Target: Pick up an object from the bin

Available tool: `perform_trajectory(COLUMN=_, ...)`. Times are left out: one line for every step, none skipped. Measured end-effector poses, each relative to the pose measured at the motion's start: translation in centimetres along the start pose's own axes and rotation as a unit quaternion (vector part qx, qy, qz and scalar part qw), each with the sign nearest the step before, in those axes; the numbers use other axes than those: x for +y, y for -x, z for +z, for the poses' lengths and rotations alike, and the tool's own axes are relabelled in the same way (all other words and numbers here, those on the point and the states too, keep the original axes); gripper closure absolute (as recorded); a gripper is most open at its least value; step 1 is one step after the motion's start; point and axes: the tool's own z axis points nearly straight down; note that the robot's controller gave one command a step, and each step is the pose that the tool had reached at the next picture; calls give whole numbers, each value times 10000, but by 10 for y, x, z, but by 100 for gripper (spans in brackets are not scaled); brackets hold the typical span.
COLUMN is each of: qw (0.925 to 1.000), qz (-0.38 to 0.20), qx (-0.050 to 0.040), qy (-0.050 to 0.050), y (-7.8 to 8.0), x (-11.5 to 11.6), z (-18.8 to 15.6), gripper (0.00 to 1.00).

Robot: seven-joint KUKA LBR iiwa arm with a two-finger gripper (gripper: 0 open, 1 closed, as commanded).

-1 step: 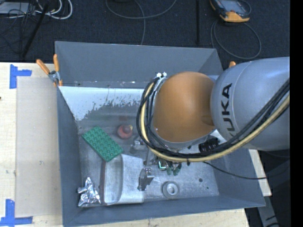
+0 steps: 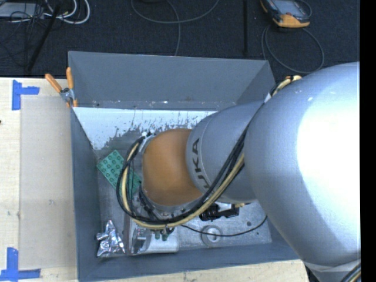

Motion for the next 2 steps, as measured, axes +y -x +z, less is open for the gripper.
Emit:
perform_trajectory(qw=9996, qz=-253, qx=-60, qy=51, y=21, x=-54, z=9, gripper=0)
perform_trajectory(qw=9890, qz=-1475, qx=-59, qy=20, y=-16, x=-7, z=-52, gripper=0)
